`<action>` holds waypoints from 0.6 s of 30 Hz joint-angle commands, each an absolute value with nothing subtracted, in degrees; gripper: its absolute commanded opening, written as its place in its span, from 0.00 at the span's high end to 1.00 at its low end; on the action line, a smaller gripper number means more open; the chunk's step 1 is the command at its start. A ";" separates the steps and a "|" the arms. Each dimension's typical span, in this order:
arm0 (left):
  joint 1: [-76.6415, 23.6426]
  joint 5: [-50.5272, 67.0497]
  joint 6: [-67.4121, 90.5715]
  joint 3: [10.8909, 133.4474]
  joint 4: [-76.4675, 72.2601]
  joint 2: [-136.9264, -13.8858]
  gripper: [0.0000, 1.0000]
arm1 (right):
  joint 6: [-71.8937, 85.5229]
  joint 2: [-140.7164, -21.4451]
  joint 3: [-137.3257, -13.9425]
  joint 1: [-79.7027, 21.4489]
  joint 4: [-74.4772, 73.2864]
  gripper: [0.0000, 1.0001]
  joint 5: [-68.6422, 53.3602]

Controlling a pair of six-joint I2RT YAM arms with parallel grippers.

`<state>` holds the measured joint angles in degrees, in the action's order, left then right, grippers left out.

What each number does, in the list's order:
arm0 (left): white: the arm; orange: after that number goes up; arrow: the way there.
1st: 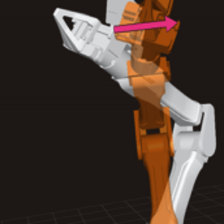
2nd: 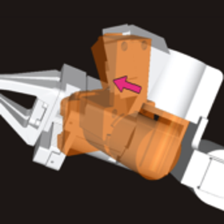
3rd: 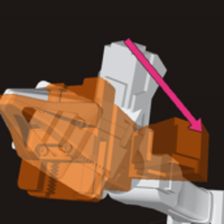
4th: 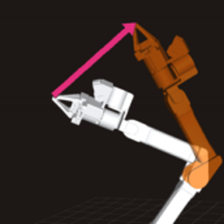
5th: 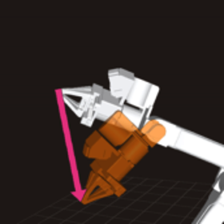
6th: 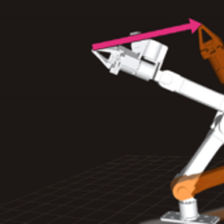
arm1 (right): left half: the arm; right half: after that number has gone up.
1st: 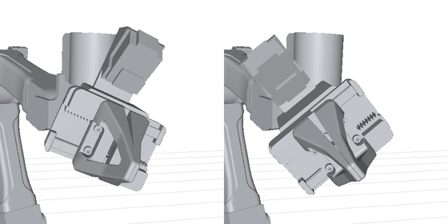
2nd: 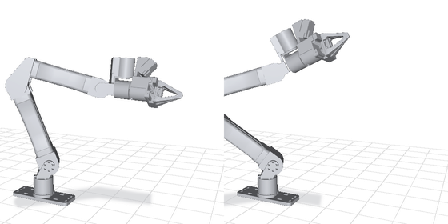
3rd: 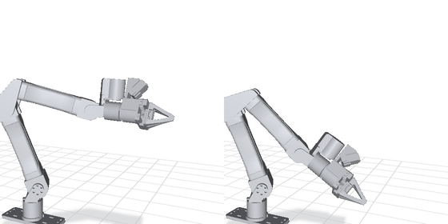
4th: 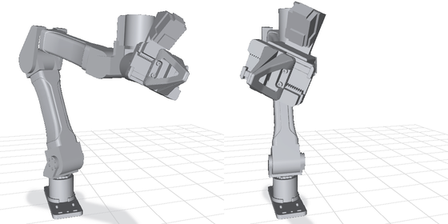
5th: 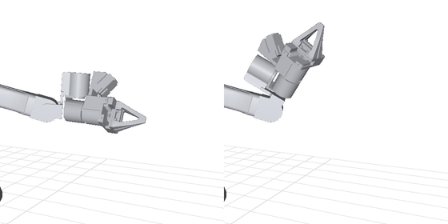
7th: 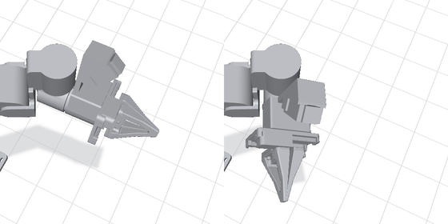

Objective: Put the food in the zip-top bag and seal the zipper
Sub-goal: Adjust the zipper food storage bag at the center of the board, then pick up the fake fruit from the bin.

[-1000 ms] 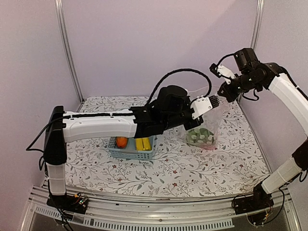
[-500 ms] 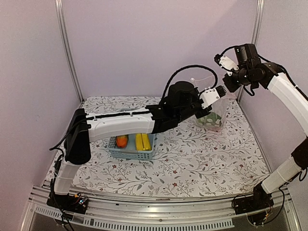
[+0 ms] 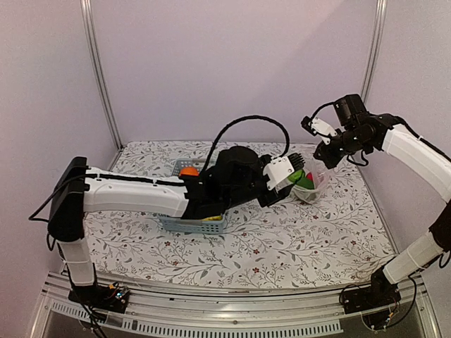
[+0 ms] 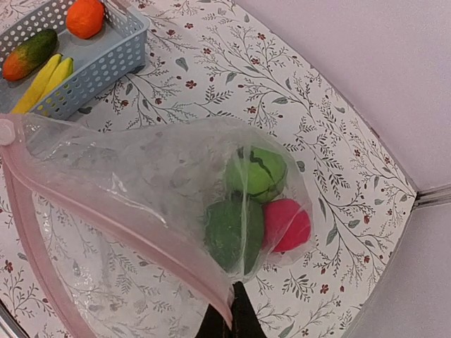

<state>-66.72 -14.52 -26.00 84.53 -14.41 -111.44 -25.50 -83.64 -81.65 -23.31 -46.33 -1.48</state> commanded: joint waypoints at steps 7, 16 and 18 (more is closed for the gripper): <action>-69.33 -23.93 -4.38 67.57 -9.61 -91.82 0.29 | -23.90 -77.05 -79.35 -23.47 -46.99 1.00 -11.38; -62.50 -32.40 12.92 67.14 15.92 -86.78 0.29 | -23.57 -76.42 -77.88 -23.47 -46.54 1.00 -14.21; -59.61 -33.59 17.16 66.70 20.19 -85.94 0.29 | -23.47 -76.31 -77.72 -23.49 -46.54 1.00 -14.32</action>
<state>-64.69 -28.25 5.82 67.77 6.02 -89.01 -24.29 -77.25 -78.61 -23.31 -46.68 -12.53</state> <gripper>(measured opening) 0.714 0.006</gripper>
